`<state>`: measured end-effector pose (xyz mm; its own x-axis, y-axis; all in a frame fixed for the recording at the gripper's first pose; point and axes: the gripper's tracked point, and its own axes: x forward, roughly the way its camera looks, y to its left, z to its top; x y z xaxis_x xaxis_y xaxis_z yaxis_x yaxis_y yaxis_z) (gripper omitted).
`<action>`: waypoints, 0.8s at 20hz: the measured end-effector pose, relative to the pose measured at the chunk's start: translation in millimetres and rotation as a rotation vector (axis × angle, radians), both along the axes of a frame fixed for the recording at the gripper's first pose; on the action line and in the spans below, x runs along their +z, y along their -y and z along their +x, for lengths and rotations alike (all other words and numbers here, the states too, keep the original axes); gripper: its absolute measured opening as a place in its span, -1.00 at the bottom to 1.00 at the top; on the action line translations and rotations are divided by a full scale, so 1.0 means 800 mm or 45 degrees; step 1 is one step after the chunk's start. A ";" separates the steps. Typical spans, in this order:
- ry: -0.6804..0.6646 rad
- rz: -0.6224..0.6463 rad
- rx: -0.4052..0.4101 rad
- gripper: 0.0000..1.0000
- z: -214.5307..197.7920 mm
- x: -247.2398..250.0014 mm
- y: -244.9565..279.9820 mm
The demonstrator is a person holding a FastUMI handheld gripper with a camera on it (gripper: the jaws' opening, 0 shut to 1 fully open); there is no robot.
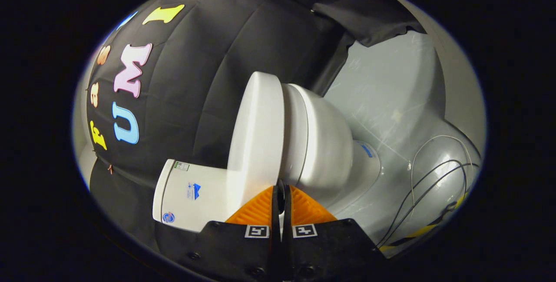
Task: Open the toilet lid.
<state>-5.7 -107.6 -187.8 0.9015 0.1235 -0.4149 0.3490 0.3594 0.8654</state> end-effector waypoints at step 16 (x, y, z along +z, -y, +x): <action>-0.049 -0.138 0.001 -0.90 0.000 0.032 -0.005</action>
